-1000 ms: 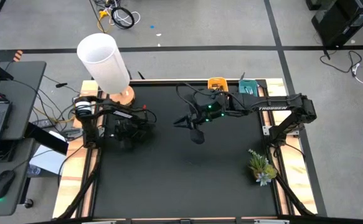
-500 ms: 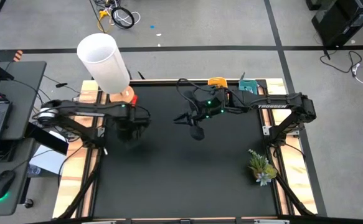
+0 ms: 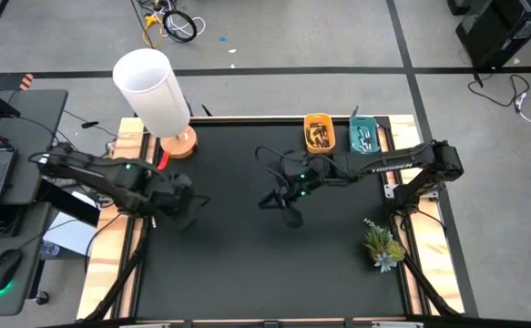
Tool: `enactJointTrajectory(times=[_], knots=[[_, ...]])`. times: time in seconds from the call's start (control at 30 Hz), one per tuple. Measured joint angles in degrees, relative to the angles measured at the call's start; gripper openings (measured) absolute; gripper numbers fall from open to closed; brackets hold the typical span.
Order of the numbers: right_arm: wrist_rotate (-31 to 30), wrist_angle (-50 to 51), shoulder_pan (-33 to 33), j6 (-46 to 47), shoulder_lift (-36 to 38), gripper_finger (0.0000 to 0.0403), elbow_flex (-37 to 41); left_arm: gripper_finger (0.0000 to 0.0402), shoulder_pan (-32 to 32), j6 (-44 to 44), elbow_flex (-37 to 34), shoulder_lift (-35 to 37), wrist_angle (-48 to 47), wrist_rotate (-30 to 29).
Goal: Sort batteries
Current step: Put the silver battery into the blue bin
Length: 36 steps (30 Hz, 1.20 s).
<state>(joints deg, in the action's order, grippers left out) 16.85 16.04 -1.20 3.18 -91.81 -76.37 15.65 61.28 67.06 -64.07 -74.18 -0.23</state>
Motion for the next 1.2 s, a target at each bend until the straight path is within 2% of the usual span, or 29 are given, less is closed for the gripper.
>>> enactJointTrajectory(times=[0.13, 0.23, 0.4, 0.53, 0.63, 0.73, 0.83, 0.97, 1.1, 1.2], knots=[[-3.3, -2.6, -0.7, 0.5, 0.0, 0.0050, 0.1, 0.0021, 4.5, 3.6, -2.5, -0.8, -4.4, 5.2], [-5.5, -5.5, -0.4, 2.3, -0.1, 0.0050, 0.1, 0.0039, 6.9, 1.6, -5.2, -2.3, -3.8, 9.2], [-6.3, -12.2, 0.7, 8.1, -3.1, 0.0050, 0.1, 0.0116, 7.6, -9.9, -7.8, -7.0, -4.8, 12.2], [-6.9, -12.5, 0.5, 9.3, -5.0, 0.0050, -0.2, 0.0184, 7.6, -21.2, -9.1, -11.3, -7.4, 11.0], [-6.9, -12.8, 0.1, 11.1, -5.3, 0.0050, -0.4, 0.0214, 7.6, -28.7, -11.0, -14.2, -8.0, 9.0], [-6.9, -13.0, 0.0, 11.7, -5.3, 0.0050, -0.4, 0.0222, 7.7, -33.9, -14.0, -17.1, -6.6, 10.2], [-7.3, -12.9, -0.3, 11.8, -5.0, 0.0050, -0.5, 0.0222, 7.2, -35.4, -16.4, -21.3, -6.3, 12.9], [-7.1, -11.0, -1.4, 11.8, -5.0, 0.0050, -0.4, 0.0214, 7.0, -37.4, -18.1, -25.0, -4.6, 13.3], [-7.0, -7.7, -2.6, 11.7, -4.6, 0.0050, -0.5, 0.0209, 7.2, -35.4, -20.6, -26.4, 0.3, 14.9], [-7.0, -5.7, -3.0, 11.5, -3.7, 0.0050, -0.5, 0.0209, 7.5, -32.5, -22.6, -26.4, 1.6, 12.6]])
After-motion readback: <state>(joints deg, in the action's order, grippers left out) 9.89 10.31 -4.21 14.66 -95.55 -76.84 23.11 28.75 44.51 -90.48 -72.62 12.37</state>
